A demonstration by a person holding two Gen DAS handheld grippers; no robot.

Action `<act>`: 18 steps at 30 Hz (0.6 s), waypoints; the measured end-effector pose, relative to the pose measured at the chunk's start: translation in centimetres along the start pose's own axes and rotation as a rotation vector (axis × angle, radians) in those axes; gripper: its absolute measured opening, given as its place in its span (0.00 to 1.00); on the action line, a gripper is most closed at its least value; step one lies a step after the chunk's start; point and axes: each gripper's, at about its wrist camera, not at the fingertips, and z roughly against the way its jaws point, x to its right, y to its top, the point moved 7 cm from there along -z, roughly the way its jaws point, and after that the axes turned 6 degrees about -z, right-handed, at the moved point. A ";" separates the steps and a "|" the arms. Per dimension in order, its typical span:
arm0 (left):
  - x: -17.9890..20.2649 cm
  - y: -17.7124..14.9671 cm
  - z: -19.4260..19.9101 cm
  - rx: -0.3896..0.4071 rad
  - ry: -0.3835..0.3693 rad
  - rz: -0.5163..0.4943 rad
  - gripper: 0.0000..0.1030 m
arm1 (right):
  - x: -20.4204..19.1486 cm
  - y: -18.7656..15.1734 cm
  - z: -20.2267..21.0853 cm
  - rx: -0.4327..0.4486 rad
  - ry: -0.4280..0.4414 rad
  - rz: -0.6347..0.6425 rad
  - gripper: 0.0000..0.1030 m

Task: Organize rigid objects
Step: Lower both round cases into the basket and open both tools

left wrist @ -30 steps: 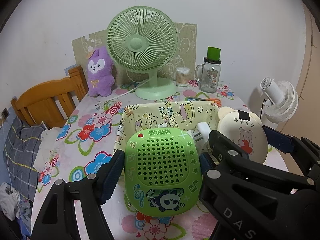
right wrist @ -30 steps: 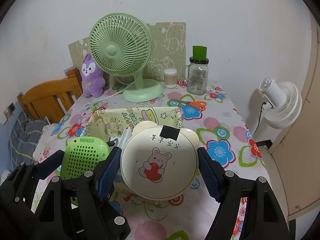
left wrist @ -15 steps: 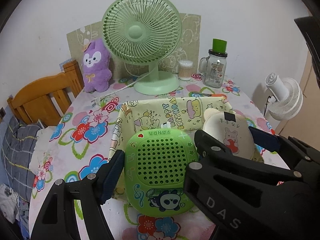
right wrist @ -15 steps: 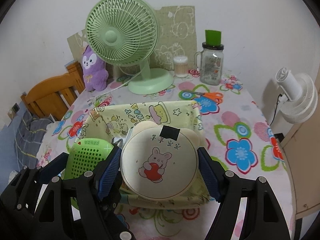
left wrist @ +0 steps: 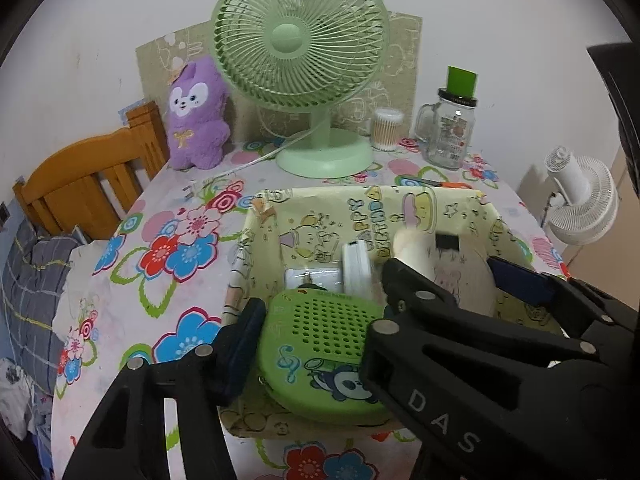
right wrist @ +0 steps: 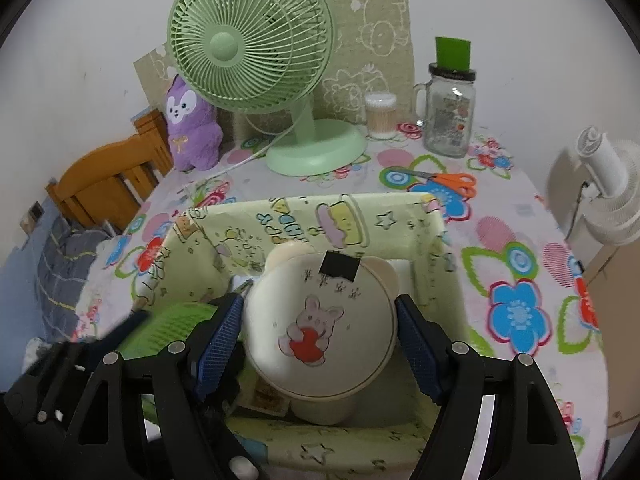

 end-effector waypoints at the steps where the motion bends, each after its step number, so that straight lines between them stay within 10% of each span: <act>1: 0.0 0.0 -0.1 0.002 -0.002 -0.004 0.62 | 0.0 0.0 0.0 0.003 -0.003 0.003 0.79; 10: 0.9 -0.3 -0.2 -0.013 -0.045 -0.007 0.61 | 0.4 0.1 0.9 0.016 0.012 -0.003 0.86; 18: 0.9 -0.3 0.5 -0.006 -0.050 -0.006 0.79 | 0.7 0.4 2.7 0.066 -0.006 0.002 0.94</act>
